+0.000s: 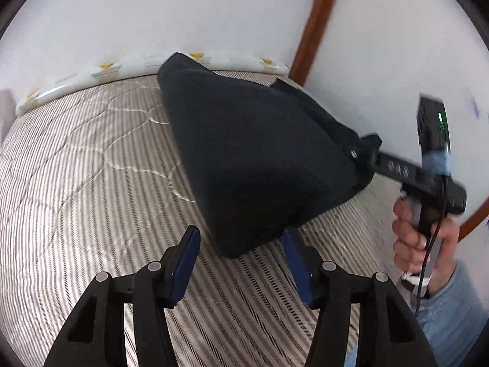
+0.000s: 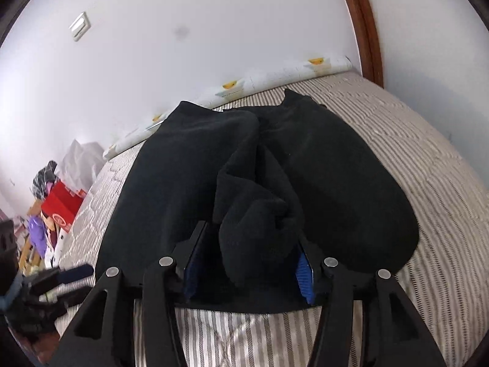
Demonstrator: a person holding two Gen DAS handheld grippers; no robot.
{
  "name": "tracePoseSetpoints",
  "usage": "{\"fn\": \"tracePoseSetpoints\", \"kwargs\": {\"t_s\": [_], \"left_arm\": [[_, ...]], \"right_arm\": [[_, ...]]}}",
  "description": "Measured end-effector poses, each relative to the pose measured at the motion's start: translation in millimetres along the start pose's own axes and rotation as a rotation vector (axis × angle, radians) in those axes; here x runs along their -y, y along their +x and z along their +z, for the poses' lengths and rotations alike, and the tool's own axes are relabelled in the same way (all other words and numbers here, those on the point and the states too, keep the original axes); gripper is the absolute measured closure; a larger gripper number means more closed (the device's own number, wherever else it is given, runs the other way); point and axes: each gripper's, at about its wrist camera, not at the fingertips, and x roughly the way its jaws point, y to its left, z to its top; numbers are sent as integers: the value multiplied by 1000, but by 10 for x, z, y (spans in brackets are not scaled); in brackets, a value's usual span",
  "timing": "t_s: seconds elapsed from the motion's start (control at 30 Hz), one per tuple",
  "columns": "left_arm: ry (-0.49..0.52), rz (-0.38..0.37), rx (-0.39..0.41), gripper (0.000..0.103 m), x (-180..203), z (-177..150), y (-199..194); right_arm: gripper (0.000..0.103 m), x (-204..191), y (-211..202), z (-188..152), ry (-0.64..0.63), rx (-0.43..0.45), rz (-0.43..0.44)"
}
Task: Fold small clothes
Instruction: 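Lift the folded sweatshirt off the mattress with the right gripper, then carry the black sweatshirt toward the pillow and lower it with the right gripper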
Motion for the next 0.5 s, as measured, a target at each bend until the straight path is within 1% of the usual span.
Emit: {"fn": "tracePoseSetpoints", "kwargs": {"t_s": [0.07,0.1,0.23,0.37,0.43,0.5], "left_arm": [[18,2,-22,48,59,9,128],[21,22,-20,47,79,24,184],[8,41,-27,46,52,73,332],[19,76,-43,45,56,66,449],[20,86,-54,45,44,81,511],[9,83,-66,43,26,90,568]], "right_arm": [[51,1,68,20,13,-1,2],[51,0,95,36,14,2,2],[51,-8,198,103,26,13,3],[52,4,298,178,31,13,8],[53,5,334,206,30,18,9],[60,4,367,235,24,18,9]]}}
